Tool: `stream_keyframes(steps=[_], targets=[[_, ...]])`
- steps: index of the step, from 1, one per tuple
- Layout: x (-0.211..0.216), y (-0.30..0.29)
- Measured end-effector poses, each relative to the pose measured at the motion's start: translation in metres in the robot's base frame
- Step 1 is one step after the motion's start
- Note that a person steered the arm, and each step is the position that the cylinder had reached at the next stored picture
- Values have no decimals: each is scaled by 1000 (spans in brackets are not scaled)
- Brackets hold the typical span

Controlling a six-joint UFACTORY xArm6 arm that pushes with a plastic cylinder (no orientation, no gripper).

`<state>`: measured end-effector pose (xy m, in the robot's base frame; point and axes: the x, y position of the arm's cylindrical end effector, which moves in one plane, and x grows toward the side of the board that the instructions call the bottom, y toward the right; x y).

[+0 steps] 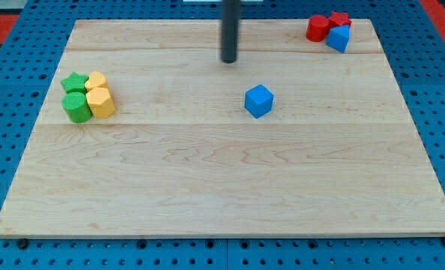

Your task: Push the blue cube towards the top right of the board

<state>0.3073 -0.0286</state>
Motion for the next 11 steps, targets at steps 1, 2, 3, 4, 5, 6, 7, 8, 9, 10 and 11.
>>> stream_keyframes(steps=[1,2,3,4,5,6,7,8,9,10,11], targets=[[49,-40],[98,-40],[119,-18],[101,36],[77,93],[91,82],[127,67],[132,95],[104,115],[68,134],[42,147]])
